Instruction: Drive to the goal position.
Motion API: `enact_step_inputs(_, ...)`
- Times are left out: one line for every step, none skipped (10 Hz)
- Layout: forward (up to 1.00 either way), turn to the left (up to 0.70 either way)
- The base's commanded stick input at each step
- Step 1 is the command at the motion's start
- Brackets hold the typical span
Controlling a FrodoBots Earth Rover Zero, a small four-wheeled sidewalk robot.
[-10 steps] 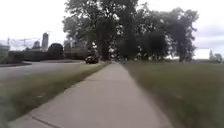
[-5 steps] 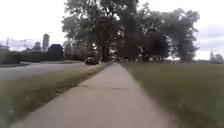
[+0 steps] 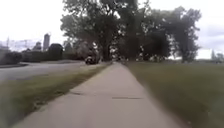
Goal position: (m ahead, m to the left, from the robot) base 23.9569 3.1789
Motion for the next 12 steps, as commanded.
enact_step_inputs(1.0,-0.11)
enact_step_inputs(1.0,-0.06)
enact_step_inputs(1.0,0.0)
enact_step_inputs(1.0,0.0)
enact_step_inputs(1.0,0.0)
enact_step_inputs(1.0,0.0)
enact_step_inputs(1.0,0.0)
enact_step_inputs(1.0,0.0)
enact_step_inputs(1.0,0.0)
enact_step_inputs(1.0,0.0)
enact_step_inputs(1.0,0.0)
enact_step_inputs(1.0,0.0)
